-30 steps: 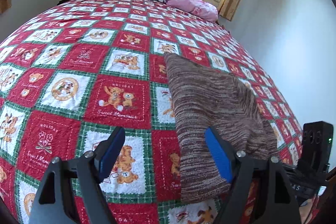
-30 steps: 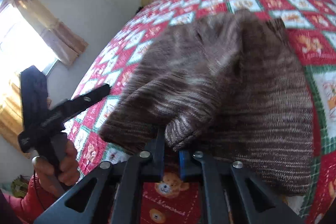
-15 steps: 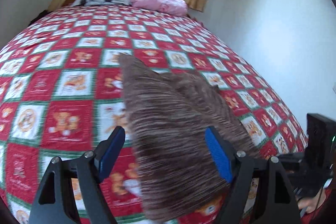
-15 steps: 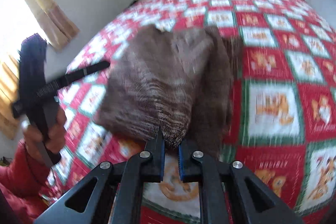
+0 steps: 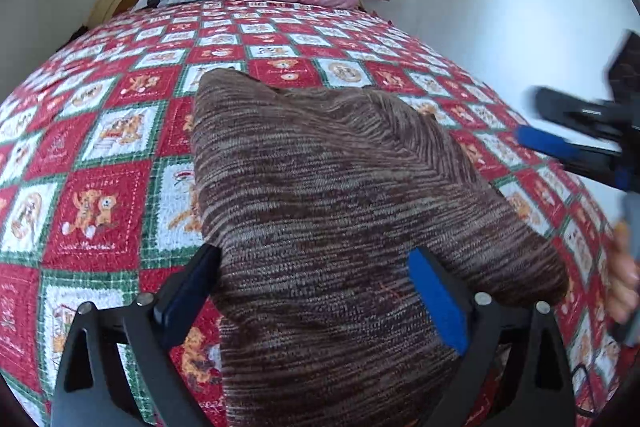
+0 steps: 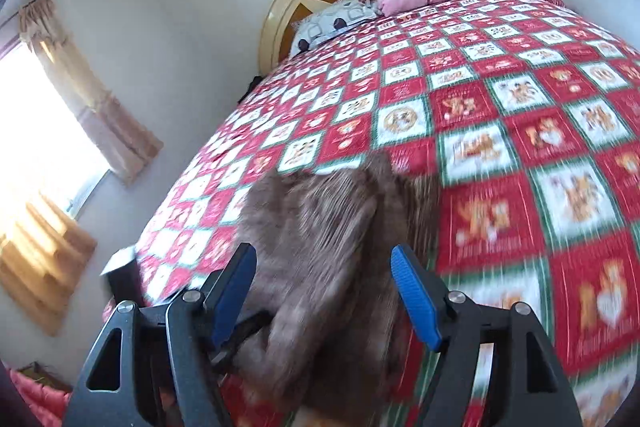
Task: Fold small clothes
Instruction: 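Grasp the folded bundle with the right gripper and fold it over again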
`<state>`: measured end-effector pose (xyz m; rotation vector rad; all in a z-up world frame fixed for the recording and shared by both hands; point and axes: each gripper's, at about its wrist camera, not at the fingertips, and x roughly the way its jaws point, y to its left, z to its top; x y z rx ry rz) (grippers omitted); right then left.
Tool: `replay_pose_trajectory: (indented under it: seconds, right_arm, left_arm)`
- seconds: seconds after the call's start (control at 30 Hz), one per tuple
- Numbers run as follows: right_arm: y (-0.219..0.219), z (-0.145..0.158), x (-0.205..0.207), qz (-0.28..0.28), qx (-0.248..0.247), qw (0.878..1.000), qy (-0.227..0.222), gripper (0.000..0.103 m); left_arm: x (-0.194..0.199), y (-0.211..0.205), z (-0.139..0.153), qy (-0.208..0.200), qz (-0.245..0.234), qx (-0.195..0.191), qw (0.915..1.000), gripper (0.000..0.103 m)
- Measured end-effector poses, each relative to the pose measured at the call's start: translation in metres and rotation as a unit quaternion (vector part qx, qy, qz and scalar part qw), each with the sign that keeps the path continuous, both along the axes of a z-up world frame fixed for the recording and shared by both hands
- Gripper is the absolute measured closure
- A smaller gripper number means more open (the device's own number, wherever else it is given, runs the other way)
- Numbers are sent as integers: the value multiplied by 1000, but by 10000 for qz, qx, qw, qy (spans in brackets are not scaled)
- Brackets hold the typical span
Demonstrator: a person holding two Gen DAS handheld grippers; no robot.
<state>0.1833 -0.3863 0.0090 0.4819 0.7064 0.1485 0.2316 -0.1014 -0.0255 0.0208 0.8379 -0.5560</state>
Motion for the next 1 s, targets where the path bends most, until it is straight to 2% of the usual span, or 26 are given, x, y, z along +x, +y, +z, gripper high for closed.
replay_pose_trajectory:
  seconds: [0.1,0.27,0.37,0.5,0.57,0.67,0.8,0.83,0.87,0.93,1.0]
  right_arm:
    - [2,-24,48,143,12,9994,318,36]
    - [25,-54,81,462,-256,9960,725,39]
    - [38,-50,77,636,-466,9947,653,52]
    - [44,-34,62,821,-437,9946,459,52]
    - [42,-38,66,888,-267,9942,546,52]
    - [33,-55,88,690,-210,9930,939,52]
    - [18,-63,115,563,539,9927,923,52]
    - [17,-66,120,608,694,9910,971,55]
    - [16,-70,126,637,802,9893,1035,78]
    - [21,-73,130,760,684,9880,1160,81]
    - [30,-63,125,836,248,9908,1035,82]
  left_arm:
    - [-1,-2,-1,-2,12,11,10000,6]
    - [-2,-3,-2,-15,-9,-5,10000,5]
    - [-2,-1,-2,22,-29,-68,10000,3]
    - [-1,0,-3,70,-29,-131,9999,2]
    - [0,-1,-4,100,-40,-141,9998,0]
    - [0,-2,-4,102,-38,-137,9998,0]
    - [2,-1,-6,162,-9,-143,9998,0]
    - [3,-1,-7,182,4,-130,9998,0]
    - [2,-1,-6,186,9,-127,9997,0]
    - [1,-2,-6,190,18,-118,9997,0]
    - [2,-4,-5,175,26,-66,9998,0]
